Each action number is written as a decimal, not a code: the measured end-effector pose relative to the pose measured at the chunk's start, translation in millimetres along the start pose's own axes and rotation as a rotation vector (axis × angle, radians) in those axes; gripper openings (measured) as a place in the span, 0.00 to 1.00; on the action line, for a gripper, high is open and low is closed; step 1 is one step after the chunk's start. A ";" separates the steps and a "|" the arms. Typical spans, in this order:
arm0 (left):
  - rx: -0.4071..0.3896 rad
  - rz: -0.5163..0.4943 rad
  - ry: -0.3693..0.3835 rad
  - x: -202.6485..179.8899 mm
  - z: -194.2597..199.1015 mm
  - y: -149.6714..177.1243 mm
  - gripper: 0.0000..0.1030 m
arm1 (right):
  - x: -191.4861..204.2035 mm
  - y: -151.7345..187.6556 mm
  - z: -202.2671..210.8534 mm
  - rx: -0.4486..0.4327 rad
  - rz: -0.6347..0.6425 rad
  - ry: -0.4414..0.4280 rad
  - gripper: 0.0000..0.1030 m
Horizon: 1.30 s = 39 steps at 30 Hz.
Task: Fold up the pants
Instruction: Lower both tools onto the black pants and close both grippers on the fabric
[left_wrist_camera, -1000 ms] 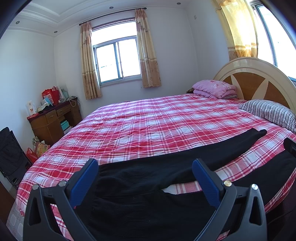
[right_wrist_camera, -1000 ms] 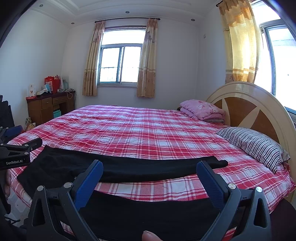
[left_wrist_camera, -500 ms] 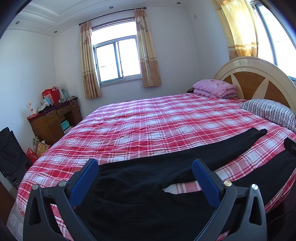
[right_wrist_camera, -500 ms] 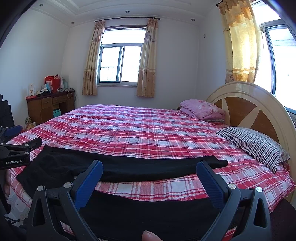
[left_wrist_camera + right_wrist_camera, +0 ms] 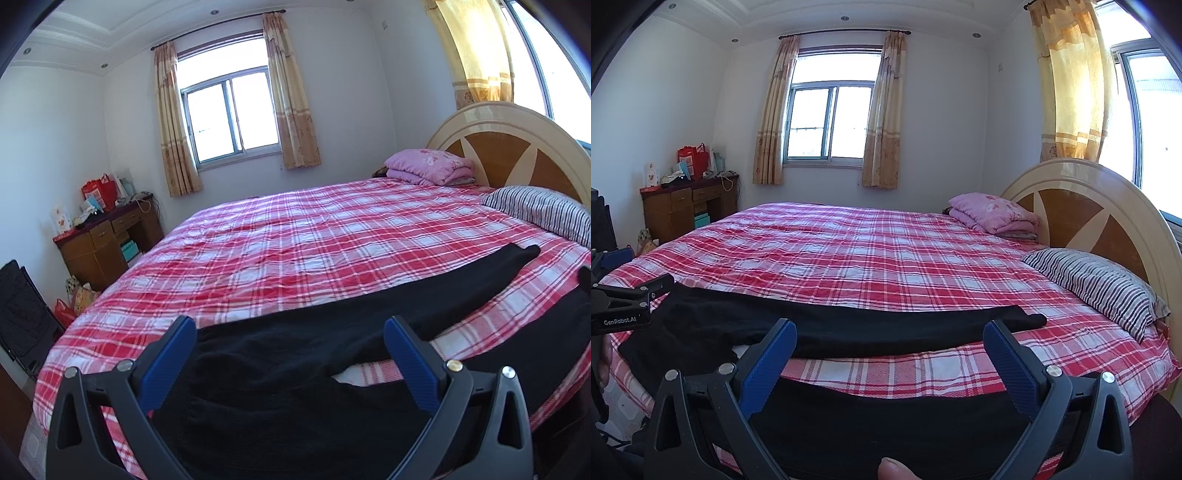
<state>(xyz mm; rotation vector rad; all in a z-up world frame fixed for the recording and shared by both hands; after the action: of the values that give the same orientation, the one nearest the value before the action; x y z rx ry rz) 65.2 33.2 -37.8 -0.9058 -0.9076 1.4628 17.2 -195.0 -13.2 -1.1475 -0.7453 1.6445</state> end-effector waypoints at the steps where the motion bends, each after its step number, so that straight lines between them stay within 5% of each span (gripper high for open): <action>1: 0.011 -0.012 -0.021 4.4 -10.3 -0.8 1.00 | -1.9 2.4 -4.7 0.008 0.003 -0.008 0.99; 11: 0.176 -0.028 -0.221 130.1 -140.7 10.6 1.00 | -33.5 44.1 -61.3 0.141 -0.095 -0.045 0.99; 13: 0.230 -0.026 -0.226 151.2 -161.5 19.0 0.93 | -38.7 50.4 -71.7 0.167 -0.099 -0.043 0.99; 15: 0.275 -0.008 -0.209 162.5 -172.9 23.1 0.85 | -43.7 55.7 -81.3 0.196 -0.106 -0.041 0.99; 23: 0.363 0.070 -0.071 167.6 -212.0 22.8 0.82 | -87.2 52.5 -112.8 0.243 -0.081 0.002 0.99; 27: 0.445 0.086 -0.015 169.4 -239.4 31.1 0.60 | -120.4 52.0 -130.5 0.270 -0.098 0.040 0.99; 31: 0.513 0.116 0.000 173.8 -252.1 42.9 0.57 | -157.9 59.2 -154.8 0.323 -0.112 0.071 0.98; 35: 0.527 0.149 0.032 178.4 -253.0 42.0 0.56 | -199.9 71.9 -178.9 0.399 -0.177 0.076 0.71; 39: 0.539 0.146 0.042 179.1 -253.9 41.7 0.56 | -245.3 86.8 -198.4 0.454 -0.290 0.078 0.68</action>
<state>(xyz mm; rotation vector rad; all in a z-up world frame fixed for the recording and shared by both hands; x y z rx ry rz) 267.7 220.4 -187.0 -0.6023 -0.3831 1.6932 193.5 -462.9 -78.2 -0.7370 -0.4317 1.4186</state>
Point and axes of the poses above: each gripper's, at about its wrist camera, not at the fingertips, and z roughly against the way its jaws point, x to its left, y to its underside, the point moved 4 cm from there along -z, roughly the way its jaws point, and after that the axes turned 13 degrees about z, right-handed, at the moved point
